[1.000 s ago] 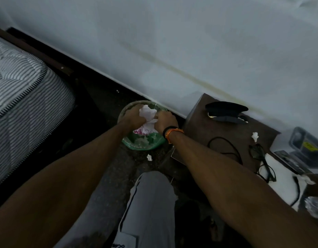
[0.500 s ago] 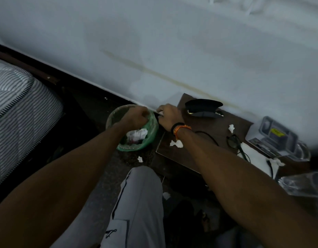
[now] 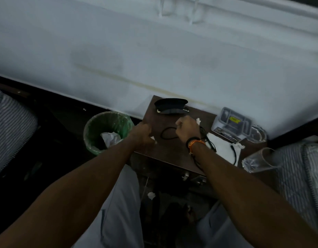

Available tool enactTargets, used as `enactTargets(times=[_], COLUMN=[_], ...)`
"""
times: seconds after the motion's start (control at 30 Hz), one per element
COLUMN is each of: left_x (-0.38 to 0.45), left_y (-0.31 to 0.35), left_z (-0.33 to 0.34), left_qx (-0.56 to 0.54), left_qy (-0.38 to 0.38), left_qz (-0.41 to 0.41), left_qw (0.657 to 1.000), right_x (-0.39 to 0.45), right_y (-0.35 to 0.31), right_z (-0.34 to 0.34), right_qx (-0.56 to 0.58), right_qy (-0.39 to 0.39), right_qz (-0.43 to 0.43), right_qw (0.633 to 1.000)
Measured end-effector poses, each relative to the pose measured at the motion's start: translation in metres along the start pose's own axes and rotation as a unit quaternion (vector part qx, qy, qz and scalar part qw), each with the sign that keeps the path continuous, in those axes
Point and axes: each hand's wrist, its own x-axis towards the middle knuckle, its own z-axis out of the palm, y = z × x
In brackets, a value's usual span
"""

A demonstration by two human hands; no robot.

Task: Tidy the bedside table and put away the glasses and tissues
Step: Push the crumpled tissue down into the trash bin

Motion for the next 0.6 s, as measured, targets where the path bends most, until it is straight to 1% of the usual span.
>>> enactTargets(times=[0.07, 0.2, 0.33, 0.5, 0.6], left_x=[-0.001, 0.003, 0.007, 0.013, 0.016], left_y=[0.005, 0.017, 0.020, 0.015, 0.013], left_z=[0.006, 0.014, 0.023, 0.024, 0.021], left_qx=[0.010, 0.042, 0.043, 0.013, 0.000], left_qy=[0.011, -0.021, 0.004, 0.013, -0.007], left_qz=[-0.008, -0.031, -0.034, -0.044, -0.046], left_qw=[1.000, 0.998, 0.999, 0.999, 0.999], right_x=[-0.007, -0.018, -0.015, 0.004, 0.018], right_y=[0.011, 0.033, 0.049, 0.058, 0.061], right_z=[-0.002, -0.002, 0.000, 0.001, 0.005], right_qx=[0.001, -0.011, 0.000, -0.011, -0.009], right_qy=[0.014, 0.036, 0.057, 0.049, 0.024], right_qz=[0.022, 0.068, 0.090, 0.088, 0.091], right_qw=[1.000, 0.997, 0.994, 0.995, 0.995])
